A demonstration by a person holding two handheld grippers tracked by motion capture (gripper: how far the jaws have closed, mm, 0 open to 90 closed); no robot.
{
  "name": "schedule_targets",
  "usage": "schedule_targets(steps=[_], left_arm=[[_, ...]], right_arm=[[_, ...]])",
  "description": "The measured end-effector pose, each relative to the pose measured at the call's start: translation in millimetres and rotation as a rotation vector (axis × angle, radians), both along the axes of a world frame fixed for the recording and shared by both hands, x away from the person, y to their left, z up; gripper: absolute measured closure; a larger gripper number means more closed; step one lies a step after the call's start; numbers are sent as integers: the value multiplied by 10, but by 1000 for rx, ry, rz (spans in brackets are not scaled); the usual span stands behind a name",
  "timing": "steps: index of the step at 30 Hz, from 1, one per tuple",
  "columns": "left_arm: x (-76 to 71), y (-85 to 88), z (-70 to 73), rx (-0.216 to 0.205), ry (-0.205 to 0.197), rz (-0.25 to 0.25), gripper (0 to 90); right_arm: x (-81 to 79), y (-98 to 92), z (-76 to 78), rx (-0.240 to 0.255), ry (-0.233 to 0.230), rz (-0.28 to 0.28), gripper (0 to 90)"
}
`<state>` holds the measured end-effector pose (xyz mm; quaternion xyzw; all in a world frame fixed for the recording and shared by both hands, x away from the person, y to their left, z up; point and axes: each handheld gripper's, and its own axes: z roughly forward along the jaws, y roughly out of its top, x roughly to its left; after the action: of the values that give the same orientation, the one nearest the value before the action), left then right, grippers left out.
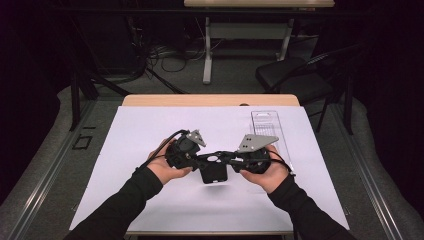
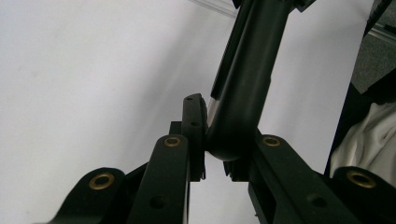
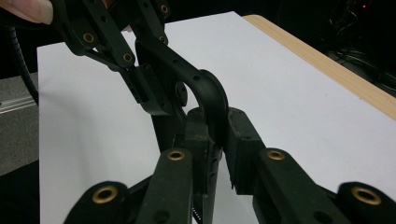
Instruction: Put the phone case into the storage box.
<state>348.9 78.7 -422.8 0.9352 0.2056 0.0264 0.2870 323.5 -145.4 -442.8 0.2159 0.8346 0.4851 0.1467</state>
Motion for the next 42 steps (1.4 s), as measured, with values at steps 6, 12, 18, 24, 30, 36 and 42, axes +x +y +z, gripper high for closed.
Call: schedule_targets(steps=[6,12,18,24,30,36,42], left_arm=[[3,-8,-4,-4,2,4,813],[6,-13,-5,-6,2,4,811],[10,-19,-21,-11,12,11,809],[15,-16,-16,-23,16,17,801],[21,-6,-14,-35,21,26,777],[33,-7,-22,-48,31,29,734],[52,6,-46,-82,41,42,660]], right_arm=[[-2,-5,2,-5,-4,-3,815],[-12,-9,3,-1,-9,-12,818],[-11,-13,-5,1,-6,-19,820],[-9,-15,-7,7,-6,-26,822],[-5,-14,-6,10,-6,-29,824],[12,-23,-13,14,-6,-35,825],[42,-52,-20,23,3,-43,825]])
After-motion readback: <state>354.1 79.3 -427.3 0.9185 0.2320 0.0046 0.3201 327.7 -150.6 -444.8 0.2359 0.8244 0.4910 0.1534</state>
